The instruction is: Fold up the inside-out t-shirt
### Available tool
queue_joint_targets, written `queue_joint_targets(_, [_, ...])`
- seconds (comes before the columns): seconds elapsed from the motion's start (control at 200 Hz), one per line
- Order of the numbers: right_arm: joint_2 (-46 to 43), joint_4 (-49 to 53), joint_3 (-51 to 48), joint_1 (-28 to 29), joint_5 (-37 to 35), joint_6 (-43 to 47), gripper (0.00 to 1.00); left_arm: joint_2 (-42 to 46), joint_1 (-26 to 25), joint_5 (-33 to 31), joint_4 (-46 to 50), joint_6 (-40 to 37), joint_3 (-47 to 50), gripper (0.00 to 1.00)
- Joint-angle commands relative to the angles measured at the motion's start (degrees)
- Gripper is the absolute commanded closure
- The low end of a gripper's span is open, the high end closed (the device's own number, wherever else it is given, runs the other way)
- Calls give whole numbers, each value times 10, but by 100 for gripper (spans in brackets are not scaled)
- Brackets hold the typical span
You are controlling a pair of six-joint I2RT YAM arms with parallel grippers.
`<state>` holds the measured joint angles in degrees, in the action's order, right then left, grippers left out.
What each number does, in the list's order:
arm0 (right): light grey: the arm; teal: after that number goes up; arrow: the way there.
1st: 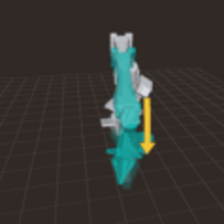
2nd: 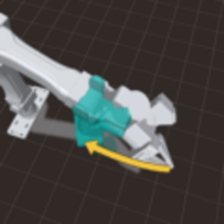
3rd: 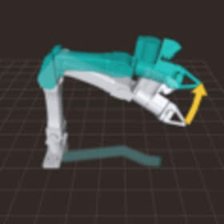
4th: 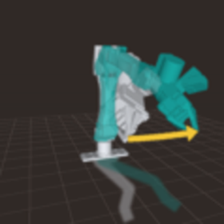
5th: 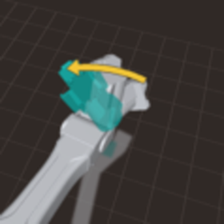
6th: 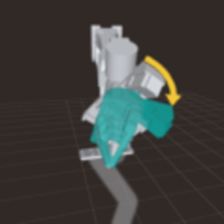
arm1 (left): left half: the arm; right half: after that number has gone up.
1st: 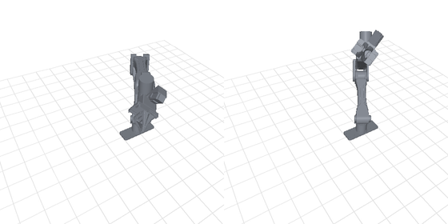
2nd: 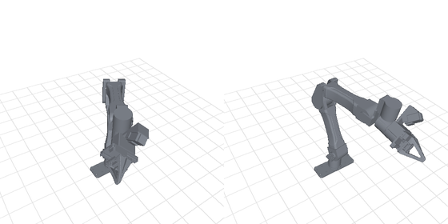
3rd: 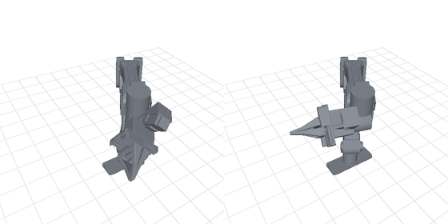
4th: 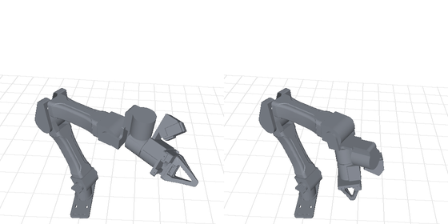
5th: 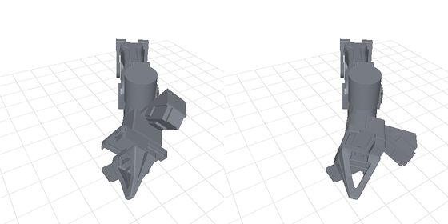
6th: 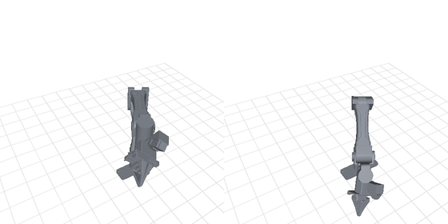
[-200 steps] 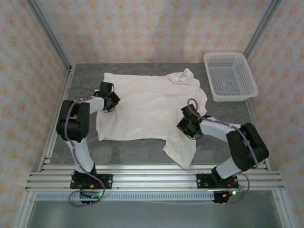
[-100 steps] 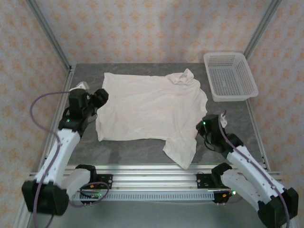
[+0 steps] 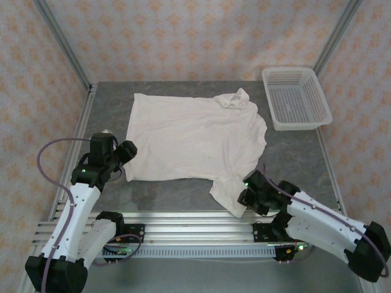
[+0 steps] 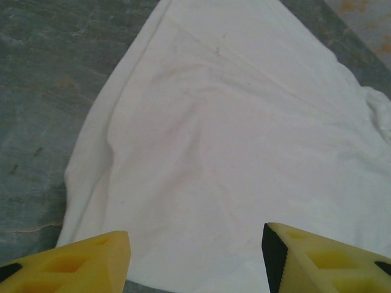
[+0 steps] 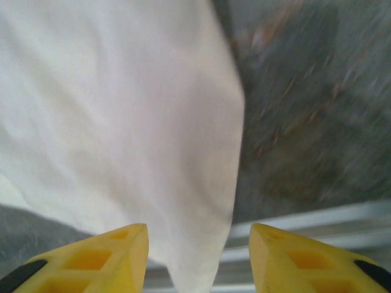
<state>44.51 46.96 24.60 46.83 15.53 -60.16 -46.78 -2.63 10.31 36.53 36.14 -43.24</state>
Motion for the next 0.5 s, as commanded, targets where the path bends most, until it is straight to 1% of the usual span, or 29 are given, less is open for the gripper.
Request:
queue_joint_targets(0.0, [20, 0, -1, 61, 3, -87, 49, -4, -4, -41, 30, 5, -10, 40])
queue_joint_targets(0.075, [47, -29, 0, 89, -3, -103, 48, -4, -4, -46, 30, 8, -10, 40])
queue_joint_targets(0.18, [92, -57, 0, 107, -19, -108, 48, -4, -4, -48, 28, 13, -5, 40])
queue_joint_targets(0.245, [113, -79, -2, 111, -25, -110, 51, -5, -4, -42, 25, 10, -1, 41])
queue_joint_targets(0.275, [117, -88, -1, 112, -30, -111, 58, -6, -4, -38, 23, 8, 0, 40])
queue_joint_targets(0.33, [119, -93, 3, 112, -45, -115, 75, -11, -4, -34, 25, 6, 1, 40])
queue_joint_targets(0.425, [101, -71, 17, 113, -80, -120, 100, -34, -4, -30, 37, 4, -5, 40])
queue_joint_targets(0.495, [65, -46, 40, 113, -106, -114, 100, -57, -4, -29, 44, 6, -8, 40])
